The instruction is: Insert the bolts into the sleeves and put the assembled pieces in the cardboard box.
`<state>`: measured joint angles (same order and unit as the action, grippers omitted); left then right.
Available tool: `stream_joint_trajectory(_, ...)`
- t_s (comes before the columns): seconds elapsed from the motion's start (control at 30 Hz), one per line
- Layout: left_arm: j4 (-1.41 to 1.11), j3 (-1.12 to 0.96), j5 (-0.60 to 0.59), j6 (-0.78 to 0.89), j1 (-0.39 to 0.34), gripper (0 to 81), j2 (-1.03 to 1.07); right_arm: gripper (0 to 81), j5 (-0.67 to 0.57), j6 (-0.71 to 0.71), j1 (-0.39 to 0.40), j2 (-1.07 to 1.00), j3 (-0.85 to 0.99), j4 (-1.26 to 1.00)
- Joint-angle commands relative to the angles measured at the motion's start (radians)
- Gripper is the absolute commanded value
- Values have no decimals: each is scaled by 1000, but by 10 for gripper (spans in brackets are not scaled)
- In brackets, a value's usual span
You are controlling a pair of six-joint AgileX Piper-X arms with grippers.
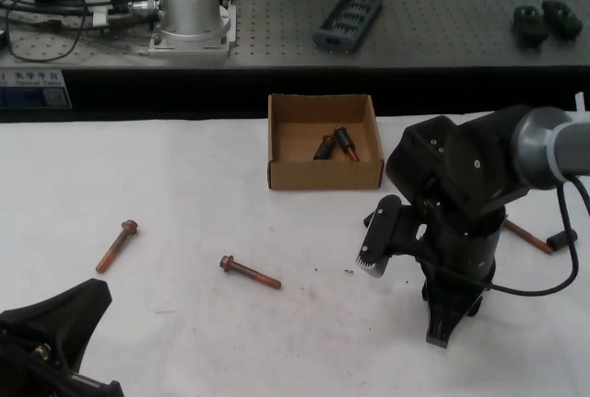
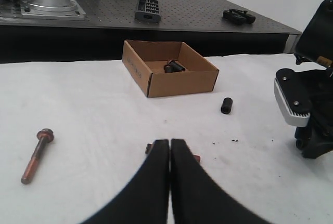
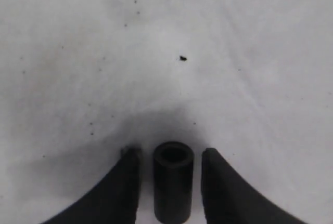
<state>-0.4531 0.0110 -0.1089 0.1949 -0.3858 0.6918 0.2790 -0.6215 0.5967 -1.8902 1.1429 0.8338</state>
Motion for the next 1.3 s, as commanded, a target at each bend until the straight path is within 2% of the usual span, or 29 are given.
stream_joint_trajectory(0.0, -21, -11, -1, -7, 2, 7, 1, 258, 4, 4, -18, -39, 1, -3)
stream_joint_trajectory(0.1, -21, -11, -1, -7, 2, 7, 1, 47, 26, 15, -18, -39, 1, 7)
stream_joint_trajectory(0.3, -28, -11, -1, -7, 2, 7, 1, 71, 28, 99, -16, -24, 1, 12)
stream_joint_trajectory(0.5, -36, -11, -1, -7, 2, 7, 1, 71, -287, 361, -9, 59, -15, -108)
stream_joint_trajectory(0.6, -28, -11, -1, 8, 2, 7, 1, 71, -322, 492, 16, 133, -64, -229)
stream_joint_trajectory(0.77, -27, -11, -1, 8, 2, 7, 1, 71, -449, 603, 87, 314, -199, -416)
stream_joint_trajectory(0.87, -15, -11, -1, 9, 2, 7, 1, 71, -384, 654, 143, 435, -319, -579)
stream_joint_trajectory(1.03, -13, -11, -1, 44, 2, 7, 1, 71, -112, 692, 196, 623, -518, -795)
stream_joint_trajectory(1.2, 32, -11, -41, 117, 2, 7, 1, 71, -11, 692, 197, 698, -689, -1050)
stream_joint_trajectory(1.27, 120, -51, -62, 130, 2, 7, 6, 71, -9, 690, 197, 713, -738, -1181)
